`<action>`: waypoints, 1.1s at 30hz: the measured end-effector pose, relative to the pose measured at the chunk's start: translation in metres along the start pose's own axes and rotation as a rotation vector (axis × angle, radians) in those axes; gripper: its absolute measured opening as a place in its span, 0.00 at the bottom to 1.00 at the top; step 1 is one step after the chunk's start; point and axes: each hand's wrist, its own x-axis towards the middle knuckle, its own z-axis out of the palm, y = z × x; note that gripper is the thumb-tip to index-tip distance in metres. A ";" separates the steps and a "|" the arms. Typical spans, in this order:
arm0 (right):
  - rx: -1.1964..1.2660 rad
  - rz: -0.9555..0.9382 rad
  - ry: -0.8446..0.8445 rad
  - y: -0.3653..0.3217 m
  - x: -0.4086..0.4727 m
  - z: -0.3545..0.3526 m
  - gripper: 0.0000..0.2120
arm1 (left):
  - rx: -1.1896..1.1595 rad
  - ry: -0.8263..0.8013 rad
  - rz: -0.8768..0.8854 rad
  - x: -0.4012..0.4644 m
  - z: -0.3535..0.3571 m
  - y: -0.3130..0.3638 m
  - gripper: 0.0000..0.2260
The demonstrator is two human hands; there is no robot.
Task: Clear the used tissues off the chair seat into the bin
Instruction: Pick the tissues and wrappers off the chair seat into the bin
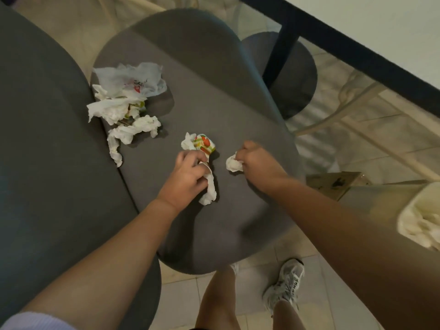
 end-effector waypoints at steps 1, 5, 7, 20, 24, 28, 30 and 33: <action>0.007 0.020 0.024 0.004 -0.006 -0.004 0.13 | 0.000 0.001 0.020 0.003 0.001 0.007 0.05; 0.040 0.113 0.116 0.025 -0.036 -0.018 0.13 | -0.011 0.009 0.109 0.018 0.007 0.039 0.06; 0.029 0.120 0.147 0.037 -0.051 -0.025 0.13 | -0.003 0.008 0.163 0.026 0.011 0.059 0.06; 0.136 0.082 0.532 0.134 -0.193 -0.035 0.12 | -0.038 -0.073 0.522 0.064 0.066 0.209 0.02; 0.146 0.128 0.758 0.171 -0.247 -0.030 0.13 | -0.098 -0.118 0.634 0.064 0.093 0.275 0.03; 0.137 0.338 0.816 0.225 -0.303 -0.016 0.12 | -0.113 -0.153 0.751 0.072 0.124 0.333 0.06; 0.193 0.430 0.741 0.251 -0.328 -0.007 0.13 | -0.138 -0.152 0.791 0.080 0.140 0.357 0.07; 0.254 0.556 0.591 0.279 -0.351 0.008 0.12 | -0.202 -0.243 0.742 0.092 0.161 0.388 0.06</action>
